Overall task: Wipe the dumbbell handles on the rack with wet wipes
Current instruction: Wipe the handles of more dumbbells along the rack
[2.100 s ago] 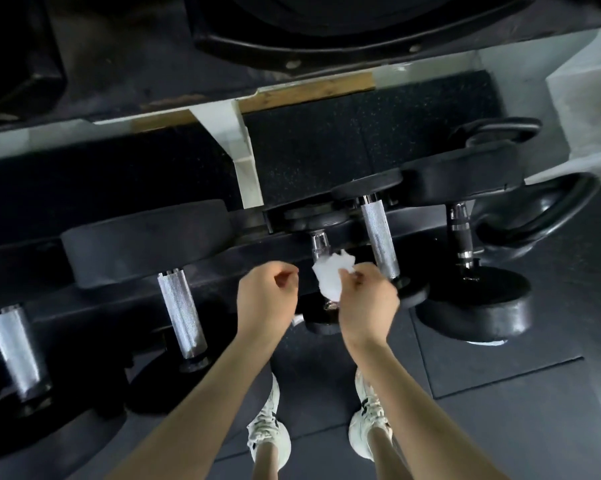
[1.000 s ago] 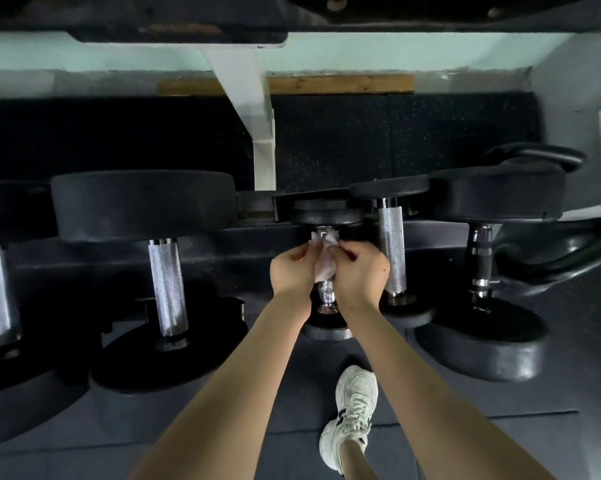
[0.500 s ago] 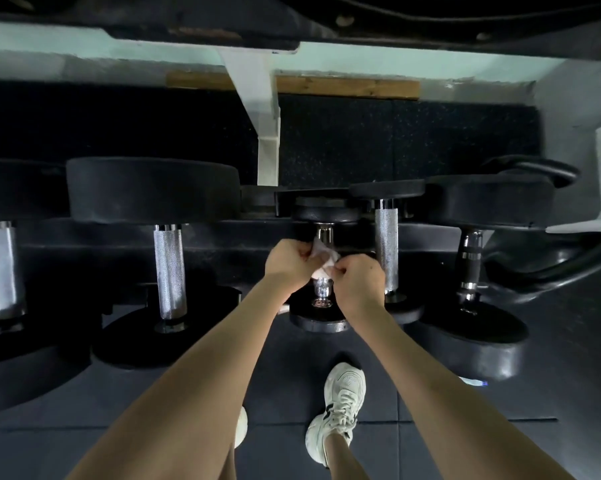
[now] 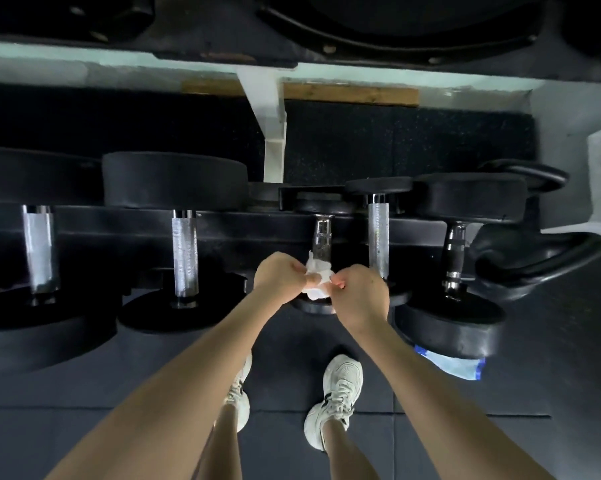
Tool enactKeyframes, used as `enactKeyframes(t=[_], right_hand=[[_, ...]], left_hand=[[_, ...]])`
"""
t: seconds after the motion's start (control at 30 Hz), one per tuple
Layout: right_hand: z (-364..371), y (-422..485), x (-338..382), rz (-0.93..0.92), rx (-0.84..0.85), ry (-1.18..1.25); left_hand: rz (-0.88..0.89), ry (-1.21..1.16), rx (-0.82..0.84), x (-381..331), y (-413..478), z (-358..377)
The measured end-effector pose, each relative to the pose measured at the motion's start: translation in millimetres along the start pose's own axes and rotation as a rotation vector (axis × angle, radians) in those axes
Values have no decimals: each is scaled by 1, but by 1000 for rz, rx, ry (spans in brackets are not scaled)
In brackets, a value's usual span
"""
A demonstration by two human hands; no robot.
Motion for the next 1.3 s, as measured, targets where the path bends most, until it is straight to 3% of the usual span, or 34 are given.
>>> enactKeyframes(t=[0.1, 0.2, 0.27, 0.43, 0.63, 0.8, 0.93, 1.13, 1.3], right_hand=[[-11, -20, -6, 44, 118, 363], [-3, -40, -3, 150, 339, 684], [-1, -53, 3, 202, 420, 786], [-6, -69, 29, 227, 381, 924], [43, -70, 84, 312, 358, 897], [87, -61, 114, 438, 227, 875], [93, -48, 133, 443, 106, 955], [71, -60, 142, 338, -173, 542], [49, -85, 172, 10, -346, 435]], left_hand=[[-59, -381, -105, 0, -41, -15], [-160, -723, -76, 2, -71, -22], [-167, -786, -112, 4, -80, -43], [-151, -768, -274, 32, -94, -95], [-108, -638, -293, 93, -88, -140], [-86, -549, -264, 149, -73, -169], [-36, -552, -341, 153, -56, -188], [-36, -260, -488, 162, -59, -203], [-46, -517, -377, 163, -57, -166]])
Point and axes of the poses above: each hand's wrist, its own y-axis towards the middle knuckle, its own z-axis out of the palm, x = y × z, the point moved 10 cm from there along y, towards the middle knuckle, and after that the axes turned 13 degrees about z, right-handed, at the moved point
